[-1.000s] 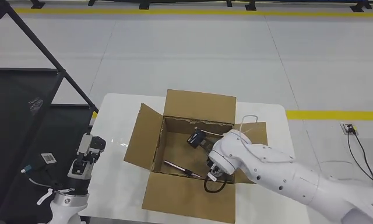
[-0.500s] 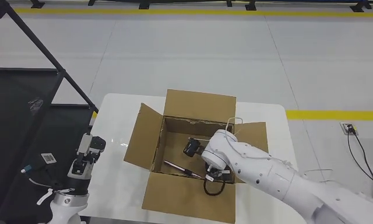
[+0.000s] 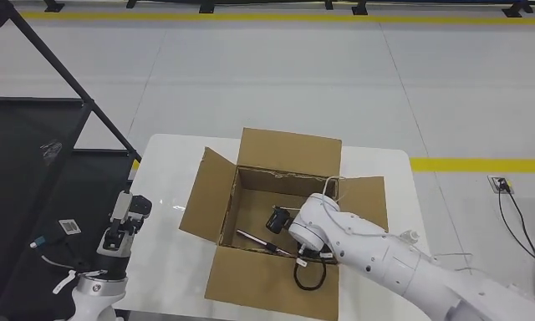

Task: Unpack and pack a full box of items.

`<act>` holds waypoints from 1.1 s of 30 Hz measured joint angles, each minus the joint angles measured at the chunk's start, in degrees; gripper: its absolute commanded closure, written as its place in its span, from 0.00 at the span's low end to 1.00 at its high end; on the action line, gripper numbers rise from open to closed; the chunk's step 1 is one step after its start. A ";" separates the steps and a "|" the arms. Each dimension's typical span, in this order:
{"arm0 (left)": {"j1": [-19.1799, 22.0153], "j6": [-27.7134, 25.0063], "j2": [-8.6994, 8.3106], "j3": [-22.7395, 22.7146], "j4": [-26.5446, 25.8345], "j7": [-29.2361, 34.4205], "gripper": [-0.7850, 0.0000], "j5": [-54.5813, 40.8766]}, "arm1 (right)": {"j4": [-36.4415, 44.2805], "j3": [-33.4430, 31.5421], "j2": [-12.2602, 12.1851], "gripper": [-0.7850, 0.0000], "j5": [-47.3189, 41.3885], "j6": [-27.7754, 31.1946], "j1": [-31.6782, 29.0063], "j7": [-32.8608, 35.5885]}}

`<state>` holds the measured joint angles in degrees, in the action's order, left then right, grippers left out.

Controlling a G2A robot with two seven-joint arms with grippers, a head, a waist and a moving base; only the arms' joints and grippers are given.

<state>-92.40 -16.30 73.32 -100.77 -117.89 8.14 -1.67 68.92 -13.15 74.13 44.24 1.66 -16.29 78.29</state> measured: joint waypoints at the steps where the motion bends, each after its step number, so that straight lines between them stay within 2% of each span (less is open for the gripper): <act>1: 0.00 0.00 0.00 0.00 0.00 0.00 0.00 0.00 | -0.08 -0.31 -0.13 0.38 0.06 0.30 -0.27 -0.12; 2: 0.00 0.00 0.00 0.00 0.00 0.00 0.00 0.00 | -0.15 -0.61 -0.24 0.51 0.15 0.59 -0.53 -0.25; 5: 0.00 0.00 0.00 0.00 0.00 0.00 0.00 0.00 | -0.17 -1.51 -0.49 0.58 0.54 1.31 -1.19 -0.46; 6: 0.00 0.00 0.00 0.00 0.00 0.00 0.00 0.00 | -0.06 -1.84 -0.54 0.67 0.75 1.49 -1.41 -0.46; 8: 0.00 0.00 0.00 0.00 0.00 0.00 0.00 0.00 | 0.16 -2.29 -0.60 0.75 1.14 1.70 -1.69 -0.32; 9: 0.00 0.00 0.00 0.00 0.00 0.00 0.00 0.00 | 0.39 -2.58 -0.63 0.85 1.48 1.78 -1.84 -0.18; 12: 0.00 0.00 0.00 0.00 0.00 0.00 0.00 0.00 | 1.29 -3.45 -0.76 1.00 2.58 1.48 -2.11 0.04; 19: 0.00 0.00 0.00 0.00 0.00 0.00 0.00 0.00 | 7.81 -7.42 -2.22 1.00 6.29 -2.48 -2.88 1.01; 24: 0.00 0.00 0.00 0.00 0.00 0.00 0.00 0.00 | 19.03 -12.81 -5.08 1.00 9.62 -4.89 -5.11 4.85; 29: 0.00 0.00 0.00 0.00 0.00 0.00 0.00 0.00 | 32.55 -19.75 -8.58 1.00 14.91 -8.80 -10.54 8.52; 33: 0.00 0.00 0.00 0.00 0.00 0.00 0.00 0.00 | 43.27 -26.46 -11.67 1.00 23.55 -14.62 -17.76 9.77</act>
<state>-92.40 -16.30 73.32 -100.77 -117.89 8.14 -1.67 112.19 -39.61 62.46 67.79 -12.96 -34.05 88.07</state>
